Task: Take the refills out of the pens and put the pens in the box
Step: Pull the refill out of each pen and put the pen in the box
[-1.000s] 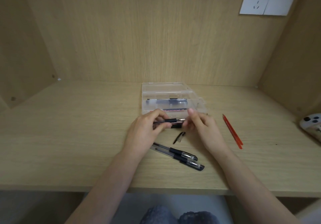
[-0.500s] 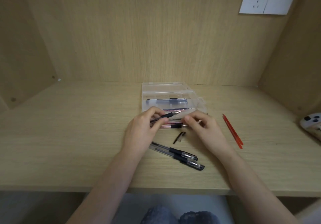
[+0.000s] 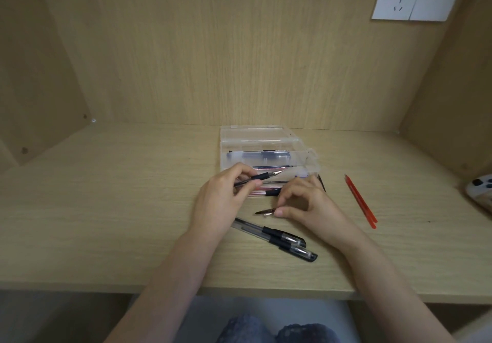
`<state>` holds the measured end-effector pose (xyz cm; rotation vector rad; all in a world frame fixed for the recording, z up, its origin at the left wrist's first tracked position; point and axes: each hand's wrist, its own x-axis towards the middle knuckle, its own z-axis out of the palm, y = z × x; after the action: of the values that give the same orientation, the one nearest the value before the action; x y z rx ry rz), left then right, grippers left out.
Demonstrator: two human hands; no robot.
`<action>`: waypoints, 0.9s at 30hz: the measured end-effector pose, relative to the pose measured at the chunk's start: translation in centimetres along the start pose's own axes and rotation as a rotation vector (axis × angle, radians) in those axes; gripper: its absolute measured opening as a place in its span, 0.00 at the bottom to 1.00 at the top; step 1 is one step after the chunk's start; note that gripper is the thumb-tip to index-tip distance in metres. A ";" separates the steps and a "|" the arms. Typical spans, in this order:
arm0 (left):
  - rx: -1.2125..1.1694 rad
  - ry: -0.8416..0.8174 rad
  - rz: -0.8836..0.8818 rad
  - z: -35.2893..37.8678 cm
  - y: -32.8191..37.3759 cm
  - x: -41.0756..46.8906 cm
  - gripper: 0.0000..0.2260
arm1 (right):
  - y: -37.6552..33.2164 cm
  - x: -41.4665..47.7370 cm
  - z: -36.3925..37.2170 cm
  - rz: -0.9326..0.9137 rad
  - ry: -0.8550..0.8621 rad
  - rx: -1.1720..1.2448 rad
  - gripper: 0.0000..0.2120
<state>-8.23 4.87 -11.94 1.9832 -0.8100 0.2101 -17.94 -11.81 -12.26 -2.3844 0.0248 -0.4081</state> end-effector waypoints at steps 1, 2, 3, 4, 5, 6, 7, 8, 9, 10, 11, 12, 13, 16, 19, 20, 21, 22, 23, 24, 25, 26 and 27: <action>-0.002 0.002 -0.001 0.0 0.0 0.0 0.05 | -0.2 0.0 0.0 0.019 0.038 0.046 0.06; -0.002 0.003 -0.001 0.0 0.0 0.0 0.05 | -0.3 0.1 -0.1 0.042 0.094 0.103 0.06; 0.000 0.002 0.001 0.0 0.0 0.0 0.05 | -0.4 0.1 -0.2 0.065 0.165 0.155 0.05; 0.005 -0.001 0.004 -0.1 0.0 0.0 0.05 | -0.4 0.2 -0.4 0.085 0.241 0.199 0.05; 0.008 -0.004 0.008 -0.1 0.0 -0.1 0.05 | -0.5 0.2 -0.5 0.096 0.310 0.236 0.05; 0.008 -0.004 0.011 -0.2 0.1 -0.1 0.05 | -0.5 0.2 -0.7 0.099 0.369 0.265 0.04; 0.010 -0.005 0.015 -0.2 0.1 -0.1 0.05 | -0.5 0.2 -0.8 0.097 0.412 0.287 0.05; 0.018 -0.007 0.017 -0.3 0.2 -0.1 0.05 | -0.6 0.2 -0.9 0.097 0.442 0.299 0.05; 0.027 -0.009 0.017 -0.3 0.2 -0.1 0.06 | -0.6 0.1 -0.9 0.100 0.457 0.306 0.05; 0.031 -0.008 0.015 -0.3 0.3 -0.1 0.06 | -0.6 0.1 -0.9 0.102 0.469 0.313 0.05; 0.031 -0.006 0.013 -0.3 0.3 -0.1 0.06 | -0.7 0.1 -0.9 0.099 0.481 0.320 0.05; 0.032 -0.005 0.014 -0.3 0.3 -0.1 0.06 | -0.7 0.1 -1.0 0.093 0.494 0.322 0.05; 0.035 -0.008 0.016 -0.3 0.2 -0.1 0.06 | -0.7 0.1 -1.0 0.082 0.501 0.315 0.06; 0.030 -0.026 0.020 -0.2 0.1 -0.1 0.06 | -0.8 0.1 -0.9 0.043 0.472 0.269 0.06; 0.020 -0.043 0.029 0.0 0.0 0.0 0.06 | -0.9 0.1 -0.7 0.015 0.405 0.247 0.06; 0.021 -0.055 0.034 0.0 0.0 0.0 0.07 | -0.9 0.2 -0.6 0.003 0.381 0.237 0.06; 0.023 -0.068 0.037 0.1 -0.1 0.0 0.07 | -0.9 0.3 -0.4 -0.010 0.356 0.231 0.06; 0.025 -0.080 0.038 0.1 -0.1 -0.1 0.07 | -0.8 0.3 -0.3 -0.019 0.334 0.234 0.07; 0.029 -0.085 0.037 0.2 -0.1 -0.1 0.07 | -0.8 0.4 -0.2 -0.025 0.315 0.251 0.07; 0.029 -0.084 0.036 0.2 -0.1 -0.1 0.07 | -0.7 0.4 -0.1 -0.026 0.301 0.275 0.08; 0.025 -0.080 0.032 0.2 -0.1 -0.1 0.07 | -0.6 0.4 -0.1 -0.026 0.293 0.299 0.09; 0.020 -0.079 0.027 0.2 -0.1 -0.1 0.06 | -0.6 0.4 0.0 -0.032 0.290 0.311 0.10; 0.016 -0.082 0.024 0.2 -0.1 -0.1 0.06 | -0.5 0.4 0.0 -0.044 0.288 0.310 0.11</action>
<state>-8.30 4.79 -12.13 2.0086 -0.8869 0.1506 -17.62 -11.47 -11.80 -2.0093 0.0374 -0.7195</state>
